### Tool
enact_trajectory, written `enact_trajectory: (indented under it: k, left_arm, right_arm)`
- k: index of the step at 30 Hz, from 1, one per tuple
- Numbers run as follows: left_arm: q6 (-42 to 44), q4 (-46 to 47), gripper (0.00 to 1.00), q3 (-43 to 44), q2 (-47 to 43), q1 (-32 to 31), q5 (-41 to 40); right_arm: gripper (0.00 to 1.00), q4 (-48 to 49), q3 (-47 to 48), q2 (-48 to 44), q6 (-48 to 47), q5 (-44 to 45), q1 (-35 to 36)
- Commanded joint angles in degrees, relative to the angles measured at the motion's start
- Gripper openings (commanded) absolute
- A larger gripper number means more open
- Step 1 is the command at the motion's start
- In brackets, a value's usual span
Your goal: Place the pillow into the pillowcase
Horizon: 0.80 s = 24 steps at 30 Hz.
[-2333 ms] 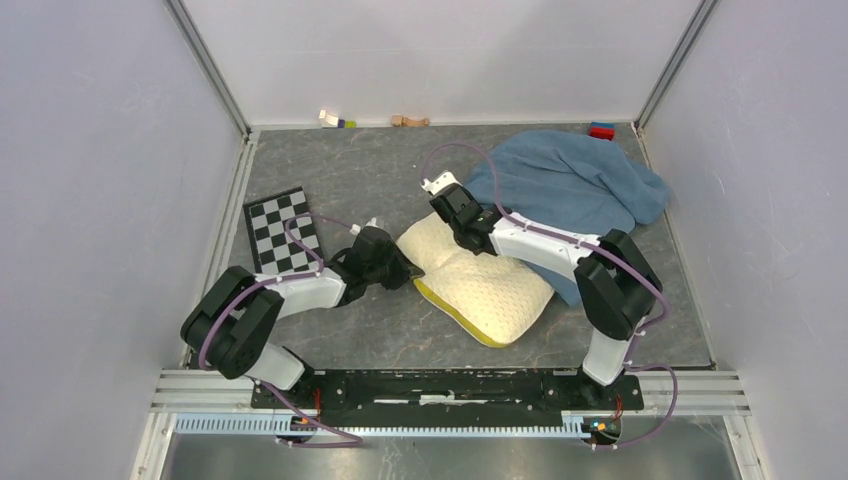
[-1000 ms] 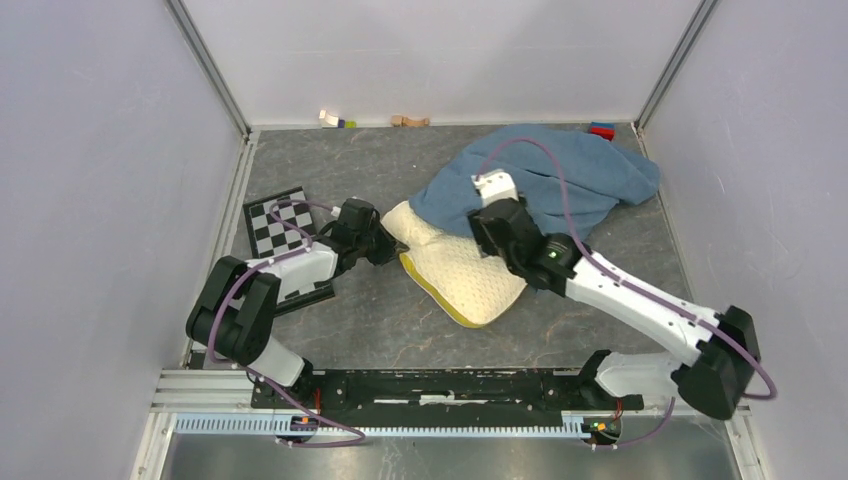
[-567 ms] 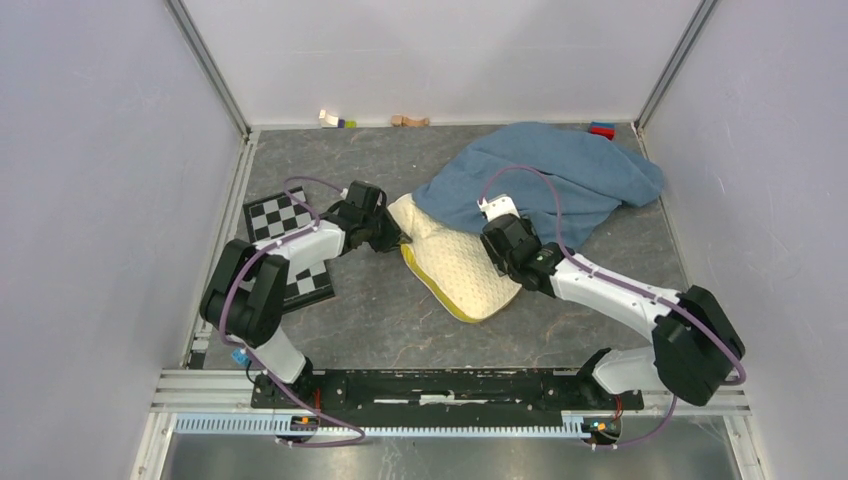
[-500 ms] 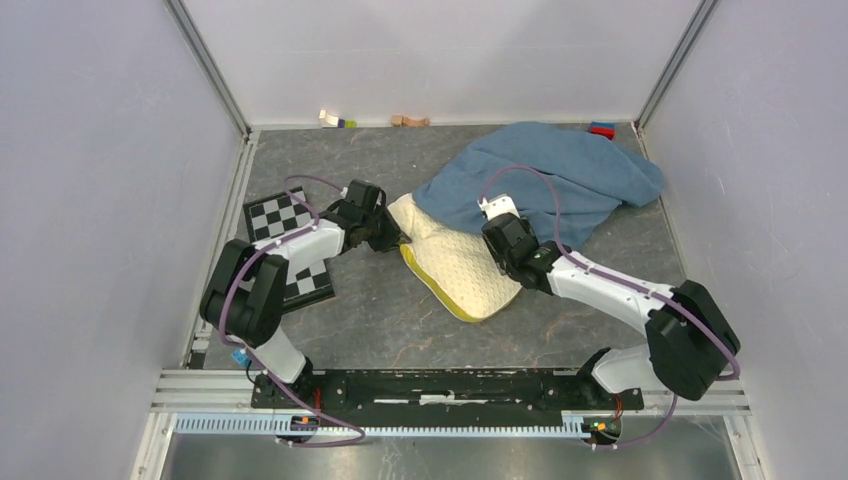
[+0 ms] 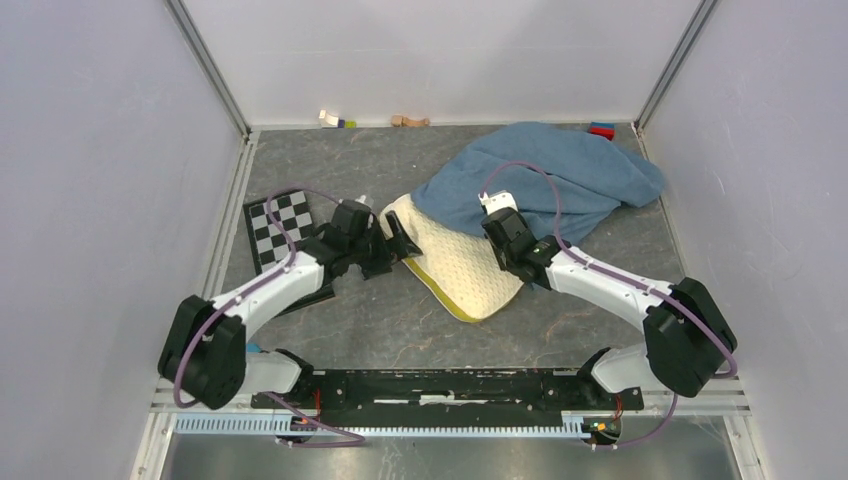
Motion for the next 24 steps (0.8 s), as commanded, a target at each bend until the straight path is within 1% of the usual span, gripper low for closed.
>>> enact_trajectory:
  k: [1,3,4,6,7,9,10,12,15,18,19,20,21,22,23,24]
  left_arm:
    - [-6.07,3.82,1.00,-5.20,-3.96,-8.25,-0.31]
    - [-8.38,7.68,1.00,-5.91,-0.93,-11.97,-0.90]
    - [-9.45,10.01,1.00,-5.80,0.84,-13.08,-0.13]
    - [-11.89,16.70,1.00,-5.86,4.37,-14.50,-0.31]
    - [-12.22,17.33,1.00,-5.37,6.09,-15.02,-1.69]
    - [-13.37,18.51,0.98,-5.33,8.34,-15.18,-3.49]
    - [-14.18,19.33,0.93,-5.68,8.74,-15.18,-4.25]
    - [-15.20,20.05,0.71,-6.63,8.88,-15.19,-5.96]
    - [-14.66,18.61,0.49,-6.77,8.87,-15.14,-7.54]
    - [-14.39,18.57,0.29,-7.11,8.81,-15.09,-7.74]
    - [-14.38,18.65,0.22,-7.22,8.88,-15.10,-7.73]
    - [-14.21,18.65,0.16,-7.33,8.92,-15.09,-7.75]
    - [-13.95,18.65,0.08,-7.30,9.03,-15.09,-7.81]
    - [-13.66,18.62,0.03,-7.29,8.95,-15.18,-7.98]
    - [-13.32,18.65,0.02,-7.25,8.95,-15.18,-7.99]
    - [-12.82,18.65,0.02,-7.03,8.97,-15.25,-8.12]
  right_arm:
    - [0.16,-0.19,3.53,-2.75,2.70,-2.38,2.40]
    - [0.22,-0.66,3.98,-3.17,2.75,-1.74,3.13]
    - [0.25,-1.06,4.30,-3.23,2.77,-0.92,3.46]
    - [0.34,-2.23,4.46,-3.46,2.28,1.34,3.52]
    - [0.40,-2.64,4.37,-3.64,1.86,2.71,3.52]
    - [0.49,-2.97,4.32,-3.62,0.91,5.29,3.39]
    - [0.52,-2.21,4.00,-3.54,0.11,6.09,3.22]
    - [0.53,-0.63,3.39,-2.35,-1.90,6.01,2.46]
    - [0.53,1.07,3.17,0.55,-4.42,7.00,1.40]
    - [0.52,2.58,3.06,2.31,-5.99,5.25,1.23]
    - [0.49,2.67,3.06,2.58,-6.01,5.61,1.22]
    - [0.44,2.08,3.52,2.75,-5.84,6.82,1.16]
    - [0.34,0.51,4.76,2.89,-5.44,8.23,1.19]
    - [0.26,-0.97,6.22,2.65,-5.11,9.10,1.32]
    - [0.18,-2.67,8.76,2.12,-4.87,9.12,1.76]
    - [0.12,-4.68,11.54,1.61,-4.88,9.13,2.76]
